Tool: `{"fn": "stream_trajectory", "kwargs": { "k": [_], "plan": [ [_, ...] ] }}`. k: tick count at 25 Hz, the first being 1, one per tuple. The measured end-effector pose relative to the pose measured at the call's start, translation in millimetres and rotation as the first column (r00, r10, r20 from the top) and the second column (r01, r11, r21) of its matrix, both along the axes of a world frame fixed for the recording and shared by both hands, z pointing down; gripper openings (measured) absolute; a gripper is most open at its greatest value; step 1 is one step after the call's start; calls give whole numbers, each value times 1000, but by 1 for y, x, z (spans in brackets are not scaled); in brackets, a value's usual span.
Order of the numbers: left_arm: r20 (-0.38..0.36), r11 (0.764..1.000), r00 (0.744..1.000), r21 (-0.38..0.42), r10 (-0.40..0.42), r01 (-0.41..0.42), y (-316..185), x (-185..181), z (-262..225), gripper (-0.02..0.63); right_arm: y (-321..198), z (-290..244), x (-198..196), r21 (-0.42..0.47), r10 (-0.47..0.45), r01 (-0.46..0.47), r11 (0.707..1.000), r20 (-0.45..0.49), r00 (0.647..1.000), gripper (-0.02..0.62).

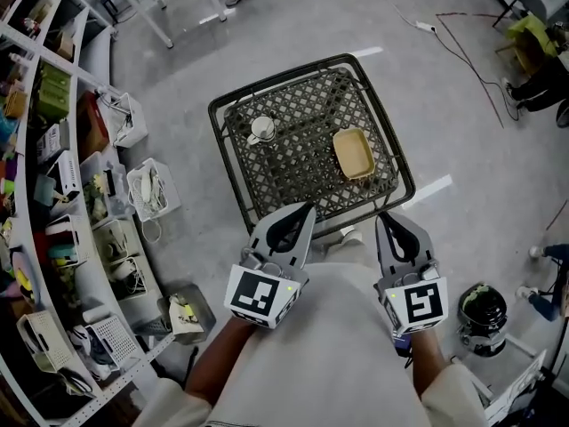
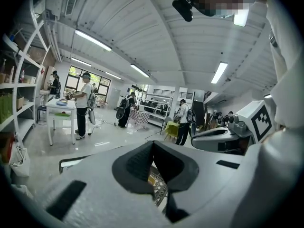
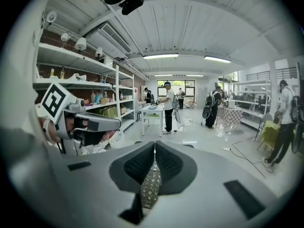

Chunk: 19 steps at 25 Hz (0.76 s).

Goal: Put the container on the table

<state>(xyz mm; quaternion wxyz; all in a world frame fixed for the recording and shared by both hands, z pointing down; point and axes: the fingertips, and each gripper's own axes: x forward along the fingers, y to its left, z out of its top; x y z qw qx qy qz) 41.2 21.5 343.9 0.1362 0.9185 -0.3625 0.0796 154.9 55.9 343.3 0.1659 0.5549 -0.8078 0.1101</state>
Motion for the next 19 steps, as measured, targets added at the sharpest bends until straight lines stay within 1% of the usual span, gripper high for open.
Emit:
{"fn": "stream_trajectory", "kwargs": {
  "k": [5, 9, 12, 19],
  "plan": [
    [4, 1000, 1000, 8, -1, 1, 1, 0, -4, 23, 6, -3, 2, 19, 15, -16, 1000, 19, 1000, 23],
    [9, 1000, 1000, 8, 7, -7, 4, 5, -4, 23, 10, -7, 7, 36, 27, -27, 999, 10, 1000, 23],
    [9, 1000, 1000, 9, 24, -25, 6, 12, -5, 23, 11, -9, 12, 39, 52, -53, 998, 15, 999, 23],
    [13, 999, 999, -3, 41, -41, 11, 11, 0, 23, 16, -6, 10, 39, 57, -57, 998, 12, 998, 21]
  ]
}}
